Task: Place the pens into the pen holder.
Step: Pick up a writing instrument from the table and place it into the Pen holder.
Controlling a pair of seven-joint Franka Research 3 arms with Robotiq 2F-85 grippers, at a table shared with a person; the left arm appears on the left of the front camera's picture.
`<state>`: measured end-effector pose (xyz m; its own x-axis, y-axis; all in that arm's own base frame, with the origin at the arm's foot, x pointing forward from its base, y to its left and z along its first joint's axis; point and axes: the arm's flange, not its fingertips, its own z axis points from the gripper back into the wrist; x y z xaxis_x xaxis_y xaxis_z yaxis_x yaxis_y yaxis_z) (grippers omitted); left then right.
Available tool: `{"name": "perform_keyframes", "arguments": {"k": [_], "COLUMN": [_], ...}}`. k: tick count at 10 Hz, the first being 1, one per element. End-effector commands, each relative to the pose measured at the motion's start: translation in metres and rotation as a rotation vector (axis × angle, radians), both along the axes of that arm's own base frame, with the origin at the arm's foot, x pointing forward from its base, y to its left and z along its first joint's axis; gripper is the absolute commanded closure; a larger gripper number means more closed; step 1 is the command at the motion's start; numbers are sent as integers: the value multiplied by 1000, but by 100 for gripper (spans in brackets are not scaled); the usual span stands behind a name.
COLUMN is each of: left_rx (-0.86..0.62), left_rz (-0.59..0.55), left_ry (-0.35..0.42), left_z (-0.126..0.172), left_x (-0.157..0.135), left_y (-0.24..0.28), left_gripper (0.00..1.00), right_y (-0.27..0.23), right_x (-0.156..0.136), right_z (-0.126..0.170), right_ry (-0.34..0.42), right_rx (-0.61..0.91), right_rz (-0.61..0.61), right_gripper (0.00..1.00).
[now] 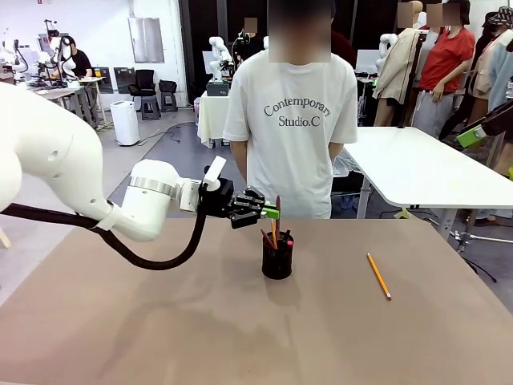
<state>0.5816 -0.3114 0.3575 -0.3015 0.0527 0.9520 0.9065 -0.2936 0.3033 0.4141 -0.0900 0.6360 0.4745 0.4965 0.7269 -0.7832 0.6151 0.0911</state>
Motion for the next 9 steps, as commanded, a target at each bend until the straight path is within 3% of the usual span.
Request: {"name": "perform_keyframes", "arguments": {"k": [1, 6, 9], "left_rx": [-7, -21, -12], "left_rz": [-20, -43, -32], "left_ry": [-2, 59, 54], "left_z": [-1, -22, -23], "left_x": [19, 52, 50], "left_y": [1, -1, 2], "left_gripper": [100, 100, 40], "right_y": [0, 0, 0], "right_x": [0, 0, 0], "right_z": [1, 1, 1], "right_ry": [-3, -3, -3], "right_rx": [2, 2, 2], "right_rz": [3, 3, 3], "right_gripper": [0, 0, 0]}}
